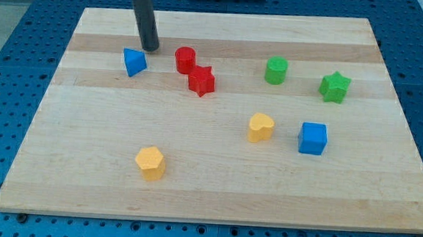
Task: Move the red circle into the red star
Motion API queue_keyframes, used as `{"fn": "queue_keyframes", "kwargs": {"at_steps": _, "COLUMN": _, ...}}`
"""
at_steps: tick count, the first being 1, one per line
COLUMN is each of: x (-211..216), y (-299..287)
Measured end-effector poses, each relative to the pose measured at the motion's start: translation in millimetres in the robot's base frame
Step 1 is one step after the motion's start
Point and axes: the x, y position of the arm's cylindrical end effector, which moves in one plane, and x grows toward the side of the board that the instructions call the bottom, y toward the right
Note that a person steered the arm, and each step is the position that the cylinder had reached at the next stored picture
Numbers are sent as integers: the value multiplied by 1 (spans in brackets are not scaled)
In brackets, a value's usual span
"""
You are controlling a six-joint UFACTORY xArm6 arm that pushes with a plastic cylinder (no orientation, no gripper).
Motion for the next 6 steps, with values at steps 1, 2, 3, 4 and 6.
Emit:
{"fn": "queue_keyframes", "kwargs": {"at_steps": 1, "x": 0, "y": 31}}
{"fn": "queue_keyframes", "kwargs": {"at_steps": 2, "x": 7, "y": 64}}
{"fn": "queue_keyframes", "kwargs": {"at_steps": 3, "x": 20, "y": 73}}
{"fn": "queue_keyframes", "kwargs": {"at_steps": 4, "x": 25, "y": 84}}
{"fn": "queue_keyframes", "kwargs": {"at_steps": 6, "x": 26, "y": 78}}
